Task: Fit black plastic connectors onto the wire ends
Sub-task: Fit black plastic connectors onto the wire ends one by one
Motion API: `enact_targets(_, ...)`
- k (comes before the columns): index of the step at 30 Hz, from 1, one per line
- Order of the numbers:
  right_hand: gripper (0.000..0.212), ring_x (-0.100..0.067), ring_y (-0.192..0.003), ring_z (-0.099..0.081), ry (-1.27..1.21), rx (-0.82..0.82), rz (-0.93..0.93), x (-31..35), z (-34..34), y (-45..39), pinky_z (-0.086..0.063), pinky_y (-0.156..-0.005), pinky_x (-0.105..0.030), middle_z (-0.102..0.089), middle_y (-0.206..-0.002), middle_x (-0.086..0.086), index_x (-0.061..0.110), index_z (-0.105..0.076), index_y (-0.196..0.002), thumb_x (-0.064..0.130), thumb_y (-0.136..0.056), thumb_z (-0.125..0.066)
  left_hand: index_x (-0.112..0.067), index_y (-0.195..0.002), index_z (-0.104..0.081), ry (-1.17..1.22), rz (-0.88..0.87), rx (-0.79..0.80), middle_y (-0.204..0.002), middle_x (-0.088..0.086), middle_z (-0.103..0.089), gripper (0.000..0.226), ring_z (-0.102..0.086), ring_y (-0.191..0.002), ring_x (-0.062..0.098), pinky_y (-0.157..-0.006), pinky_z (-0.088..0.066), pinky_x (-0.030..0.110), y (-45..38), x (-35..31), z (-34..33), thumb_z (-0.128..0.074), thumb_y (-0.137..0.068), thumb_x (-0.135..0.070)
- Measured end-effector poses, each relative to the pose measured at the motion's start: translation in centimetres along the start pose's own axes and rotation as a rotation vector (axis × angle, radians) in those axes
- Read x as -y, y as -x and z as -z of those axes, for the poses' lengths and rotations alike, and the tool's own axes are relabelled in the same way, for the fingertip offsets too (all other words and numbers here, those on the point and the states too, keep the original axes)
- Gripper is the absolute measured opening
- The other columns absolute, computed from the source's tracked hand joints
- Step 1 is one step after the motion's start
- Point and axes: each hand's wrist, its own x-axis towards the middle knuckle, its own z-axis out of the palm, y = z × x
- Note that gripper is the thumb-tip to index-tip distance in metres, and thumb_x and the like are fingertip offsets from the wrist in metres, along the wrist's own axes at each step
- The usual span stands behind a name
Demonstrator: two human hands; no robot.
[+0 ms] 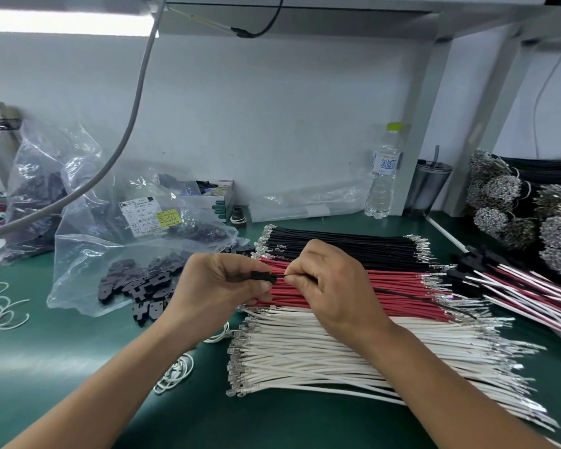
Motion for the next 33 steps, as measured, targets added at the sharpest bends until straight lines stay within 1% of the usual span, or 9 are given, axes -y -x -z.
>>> enact_targets(5, 0.011, -0.005, -0.079, -0.054, -0.004, 0.002, 0.018, 0.0, -0.3, 0.1, -0.045, -0.072, -0.02, -0.056, -0.086, 0.011, 0.016, -0.071, -0.085, 0.022, -0.094, -0.068, -0.013, -0.088, -0.081, 0.009, -0.007, -0.008, -0.076, 0.012, -0.079, 0.022, -0.078, -0.071, 0.026, -0.065, -0.063, 0.025, -0.1, 0.2, 0.1, -0.08, -0.079, 0.007)
enact_targets(8, 0.011, -0.005, -0.079, -0.055, 0.033, -0.023, 0.021, -0.5, 0.1, -0.2, -0.049, -0.069, -0.026, -0.057, -0.086, 0.012, 0.018, -0.072, -0.087, 0.026, -0.094, -0.068, -0.013, -0.091, -0.082, 0.019, 0.006, 0.01, -0.079, 0.011, -0.079, 0.018, -0.079, -0.074, 0.028, -0.068, -0.064, 0.029, -0.3, 0.3, 0.0, -0.081, -0.08, 0.001)
enact_targets(13, 0.007, -0.014, -0.084, -0.052, 0.302, -0.196, 0.169, -0.6, 0.8, -1.0, -0.045, -0.068, -0.025, -0.058, -0.089, 0.006, 0.018, -0.073, -0.093, 0.025, -0.092, -0.072, -0.012, -0.098, -0.08, 0.044, 0.034, -0.091, -0.085, 0.007, -0.08, 0.017, -0.079, -0.076, 0.025, -0.063, -0.064, 0.028, -0.9, 0.4, 0.2, -0.081, -0.082, -0.009)
enact_targets(15, 0.009, -0.013, -0.084, -0.05, 0.304, -0.088, 0.179, -0.6, 0.5, -0.6, -0.045, -0.067, -0.025, -0.058, -0.089, 0.008, 0.021, -0.074, -0.095, 0.029, -0.09, -0.073, -0.012, -0.097, -0.079, 0.08, 0.062, -0.166, -0.086, 0.007, -0.08, 0.017, -0.079, -0.076, 0.025, -0.06, -0.063, 0.026, -1.1, 0.5, 0.7, -0.082, -0.081, -0.009)
enact_targets(17, 0.014, -0.01, -0.087, -0.05, 0.294, 0.111, 0.086, -0.5, -0.3, -0.2, -0.045, -0.066, -0.027, -0.061, -0.09, 0.014, 0.029, -0.076, -0.1, 0.038, -0.09, -0.071, -0.013, -0.095, -0.08, 0.126, 0.078, -0.208, -0.087, 0.007, -0.081, 0.016, -0.079, -0.075, 0.025, -0.057, -0.061, 0.024, -1.1, 0.5, 1.1, -0.082, -0.08, -0.009)
enact_targets(19, 0.016, -0.006, -0.092, -0.048, 0.27, 0.221, -0.014, -0.8, -1.1, -0.2, -0.04, -0.068, -0.028, -0.063, -0.093, 0.017, 0.035, -0.076, -0.103, 0.042, -0.091, -0.068, -0.016, -0.094, -0.081, 0.131, 0.066, -0.219, -0.087, 0.006, -0.081, 0.016, -0.079, -0.075, 0.023, -0.058, -0.06, 0.024, -1.1, 0.4, 1.2, -0.082, -0.081, -0.007)
enact_targets(24, 0.007, 0.0, -0.088, -0.049, 0.192, 0.23, -0.091, -1.1, -1.3, -0.5, -0.037, -0.07, -0.028, -0.063, -0.089, 0.02, 0.034, -0.076, -0.091, 0.036, -0.091, -0.069, -0.016, -0.097, -0.08, 0.159, 0.072, -0.247, -0.086, 0.005, -0.081, 0.018, -0.079, -0.073, 0.023, -0.055, -0.059, 0.021, -1.1, 0.3, 1.1, -0.081, -0.083, -0.006)
enact_targets(28, 0.012, 0.001, -0.091, -0.062, 0.093, 0.17, -0.137, -1.1, -0.2, -0.6, -0.052, -0.079, -0.028, -0.07, -0.095, 0.02, 0.032, -0.077, -0.099, 0.03, -0.095, -0.066, -0.014, -0.105, -0.078, 0.238, 0.106, -0.263, -0.089, 0.009, -0.081, 0.023, -0.079, -0.076, 0.025, -0.055, -0.059, 0.022, -1.3, 0.3, 1.6, -0.079, -0.084, -0.005)
enact_targets(33, 0.023, -0.002, -0.089, -0.06, -0.054, 0.08, -0.157, -1.2, 0.9, -0.7, -0.052, -0.082, -0.028, -0.062, -0.094, 0.018, 0.03, -0.075, -0.109, 0.014, -0.096, -0.065, -0.011, -0.1, -0.08, 0.366, 0.186, -0.196, -0.095, 0.017, -0.079, 0.021, -0.079, -0.081, 0.027, -0.058, -0.062, 0.026, -1.4, 0.2, 1.7, -0.081, -0.078, -0.014)
